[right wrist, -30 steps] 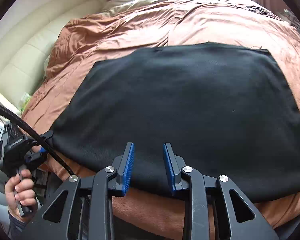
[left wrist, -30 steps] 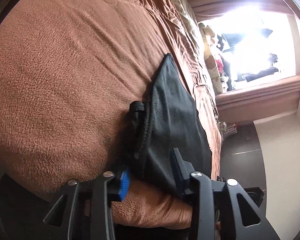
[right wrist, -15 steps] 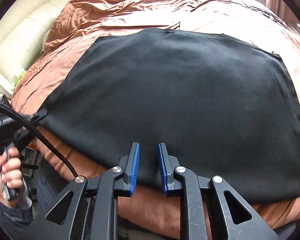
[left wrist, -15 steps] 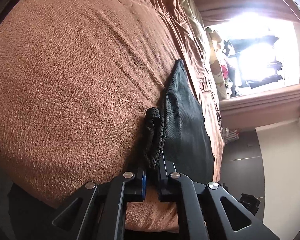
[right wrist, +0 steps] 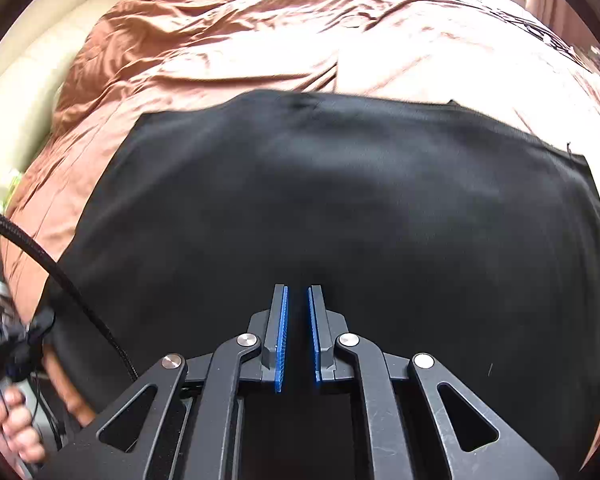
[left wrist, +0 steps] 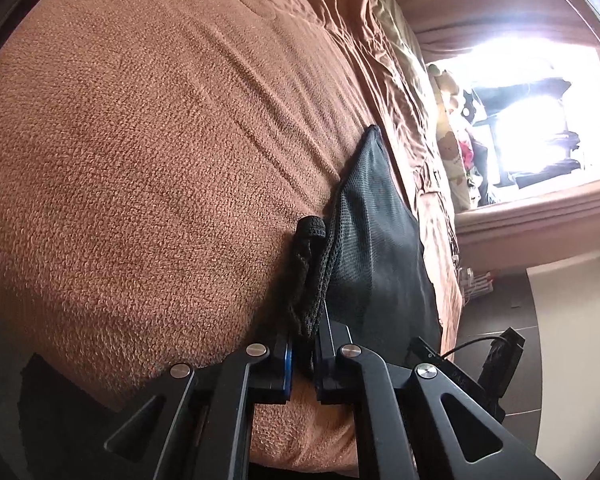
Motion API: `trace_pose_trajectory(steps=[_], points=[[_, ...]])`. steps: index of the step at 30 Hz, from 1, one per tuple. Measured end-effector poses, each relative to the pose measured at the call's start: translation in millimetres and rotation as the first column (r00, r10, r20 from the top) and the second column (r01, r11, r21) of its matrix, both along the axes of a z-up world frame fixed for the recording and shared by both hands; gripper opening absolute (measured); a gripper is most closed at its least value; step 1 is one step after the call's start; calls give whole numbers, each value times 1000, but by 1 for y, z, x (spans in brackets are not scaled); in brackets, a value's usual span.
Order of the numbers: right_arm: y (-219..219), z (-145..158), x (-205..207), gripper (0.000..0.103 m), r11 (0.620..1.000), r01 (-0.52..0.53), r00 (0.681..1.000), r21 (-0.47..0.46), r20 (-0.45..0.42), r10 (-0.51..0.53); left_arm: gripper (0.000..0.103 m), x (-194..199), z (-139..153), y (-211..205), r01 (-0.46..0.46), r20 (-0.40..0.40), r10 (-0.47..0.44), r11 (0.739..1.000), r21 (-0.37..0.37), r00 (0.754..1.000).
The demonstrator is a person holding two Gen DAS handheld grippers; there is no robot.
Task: Fold small clothes
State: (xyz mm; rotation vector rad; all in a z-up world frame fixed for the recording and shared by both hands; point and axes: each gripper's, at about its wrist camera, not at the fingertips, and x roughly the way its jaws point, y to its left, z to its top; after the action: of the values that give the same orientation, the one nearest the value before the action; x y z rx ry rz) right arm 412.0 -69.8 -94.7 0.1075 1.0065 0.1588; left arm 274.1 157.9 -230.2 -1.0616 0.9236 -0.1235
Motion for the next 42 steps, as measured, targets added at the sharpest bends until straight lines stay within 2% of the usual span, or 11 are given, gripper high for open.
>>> trace_pose_trajectory(steps=[10,17,25,28,30,33,42], points=[[-4,1,64,7,1000,18,1000,-7,-18,-18,9,0,0,-4,-53,-45,53,999,-2,998],[-3,-2,95,6,999,15,1000,-36,-10,-15,9,3,1,-7,-80,-68,81,997,14,994],[-5,-3,121,6,999,20,1000,-34,23,-20,9,6,-4,-3,-102,-81,101,995,-13,992],[-7,5,116,7,1000,25,999,-19,32,-25,9,7,-4,-3,-95,-75,94,995,-4,993],[-9,12,105,7,1000,12,999,8,42,-13,8,8,-2,-2,-86,-67,86,996,4,994],[-6,16,83,7,1000,-1,999,0,50,1,5,9,2,-2,-72,-40,72,997,5,997],[0,2,22,7,997,-64,998,46,-13,65,5,13,25,0,-23,83,29,997,-73,996]])
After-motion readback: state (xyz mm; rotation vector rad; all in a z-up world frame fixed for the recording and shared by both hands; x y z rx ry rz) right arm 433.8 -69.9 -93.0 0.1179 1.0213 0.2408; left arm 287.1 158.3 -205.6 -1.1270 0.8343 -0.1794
